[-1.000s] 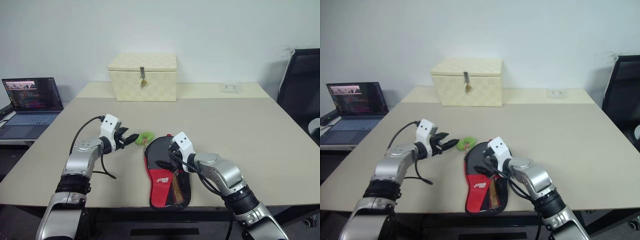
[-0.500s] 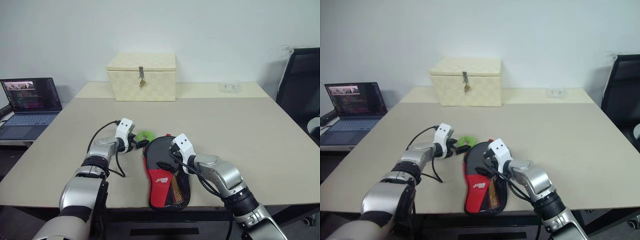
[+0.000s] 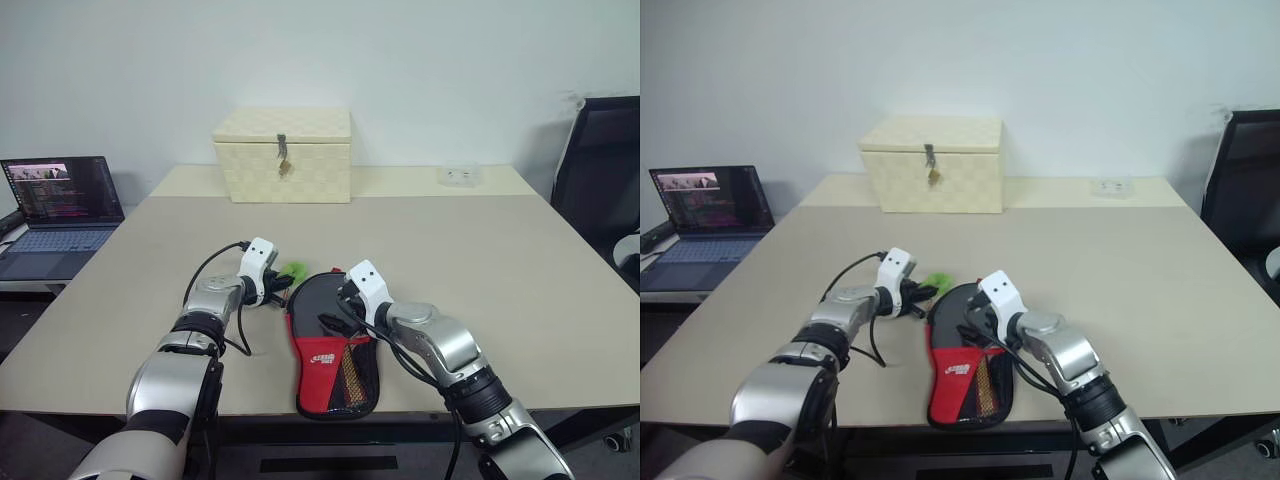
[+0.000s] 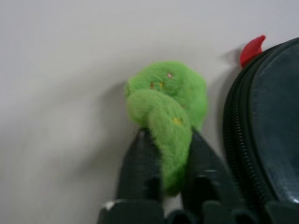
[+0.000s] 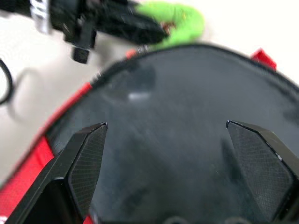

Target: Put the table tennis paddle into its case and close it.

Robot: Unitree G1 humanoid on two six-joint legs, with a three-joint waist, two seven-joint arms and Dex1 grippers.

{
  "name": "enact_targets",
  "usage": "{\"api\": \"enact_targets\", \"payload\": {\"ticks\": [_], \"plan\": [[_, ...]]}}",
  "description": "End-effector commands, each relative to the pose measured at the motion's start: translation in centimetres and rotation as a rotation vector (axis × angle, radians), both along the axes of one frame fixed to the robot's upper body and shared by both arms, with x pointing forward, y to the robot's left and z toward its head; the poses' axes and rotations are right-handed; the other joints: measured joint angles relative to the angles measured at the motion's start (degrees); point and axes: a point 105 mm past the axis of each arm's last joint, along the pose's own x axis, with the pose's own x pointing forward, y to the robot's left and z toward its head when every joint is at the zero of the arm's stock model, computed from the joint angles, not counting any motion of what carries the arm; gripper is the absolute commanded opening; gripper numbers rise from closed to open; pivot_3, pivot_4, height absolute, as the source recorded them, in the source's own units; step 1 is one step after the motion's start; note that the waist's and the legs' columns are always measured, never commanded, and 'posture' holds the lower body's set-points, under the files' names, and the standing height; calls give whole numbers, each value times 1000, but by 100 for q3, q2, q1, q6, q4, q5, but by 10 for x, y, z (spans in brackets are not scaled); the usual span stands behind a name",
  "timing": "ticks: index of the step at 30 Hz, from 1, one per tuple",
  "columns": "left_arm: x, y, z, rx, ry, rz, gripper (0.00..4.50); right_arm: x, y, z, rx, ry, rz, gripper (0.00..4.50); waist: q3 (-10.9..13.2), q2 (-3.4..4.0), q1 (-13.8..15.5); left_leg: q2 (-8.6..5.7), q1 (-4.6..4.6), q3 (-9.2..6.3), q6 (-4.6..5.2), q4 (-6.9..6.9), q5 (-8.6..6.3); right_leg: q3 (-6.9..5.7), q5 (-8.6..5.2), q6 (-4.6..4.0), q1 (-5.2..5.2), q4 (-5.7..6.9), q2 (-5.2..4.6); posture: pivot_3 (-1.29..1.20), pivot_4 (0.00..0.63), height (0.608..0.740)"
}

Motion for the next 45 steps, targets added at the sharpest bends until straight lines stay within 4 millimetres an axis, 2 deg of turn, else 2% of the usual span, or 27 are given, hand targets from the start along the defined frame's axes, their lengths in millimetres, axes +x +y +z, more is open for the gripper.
{"api": "enact_targets", "payload": {"ticks": [1, 6, 11, 18, 22, 27, 32, 38, 42, 45], "plan": [[5, 5, 3, 55, -29, 51, 36, -8, 8, -3, -23, -9, 49, 4500, -1, -1, 0, 0, 1, -1, 0, 0, 0, 0, 0, 0, 0, 1, 0, 0, 150, 740], [14, -7, 15, 112, -90, 68, 36, -13, 5, -22, -94, 20, 66, 4500, -6, -7, 0, -1, 8, -3, -1, 12, 1, -2, 0, 1, 11, 9, 2, 0, 150, 740], [24, -38, 37, 171, -168, 30, 36, -20, 3, -38, -151, 48, 93, 4500, -7, -9, 13, -6, 6, -8, -1, 41, 0, -7, 3, 9, 22, 17, 4, 0, 150, 740], [29, -106, 70, 405, -356, -143, 36, -41, 6, -65, -211, 99, 142, 4500, -9, -12, 38, -16, 6, -8, -1, 44, 0, -7, 4, 12, 28, 12, 5, 0, 150, 740], [22, -139, 76, 494, -440, -266, 36, -51, 5, -74, -230, 121, 157, 4500, -11, -10, 27, -17, 9, -3, -1, 40, -1, -2, 3, 13, 29, 6, 7, 0, 150, 740], [6, -186, 70, 569, -515, -447, 36, -60, 8, -80, -235, 139, 173, 4500, -12, -10, 33, -17, 9, -5, -1, 38, -1, -5, 3, 14, 34, -4, 8, 0, 150, 740], [-13, -219, 62, 589, -563, -608, 36, -65, 11, -82, -233, 144, 180, 4500, -16, -9, 40, -18, 18, -12, -1, 38, -1, -10, -11, 38, 51, -11, 8, 0, 150, 740], [-32, -242, 50, 534, -548, -733, 36, -64, 11, -81, -229, 142, 173, 4500, -26, 3, 39, -20, 21, -12, 0, 38, -2, -11, -13, 40, 54, -12, 8, 0, 150, 740], [-44, -243, 33, 487, -459, -824, 36, -62, 12, -79, -224, 135, 171, 4500, -37, 6, 39, -24, 23, -14, 0, 38, -2, -12, -13, 41, 59, -13, 8, 0, 150, 740], [-52, -240, 22, 446, -384, -889, 907, -59, 15, -76, -218, 130, 171, 4500, -48, 13, 37, -25, 27, -15, 1, 38, -2, -14, -13, 41, 66, -15, 8, 0, 150, 740]]}}
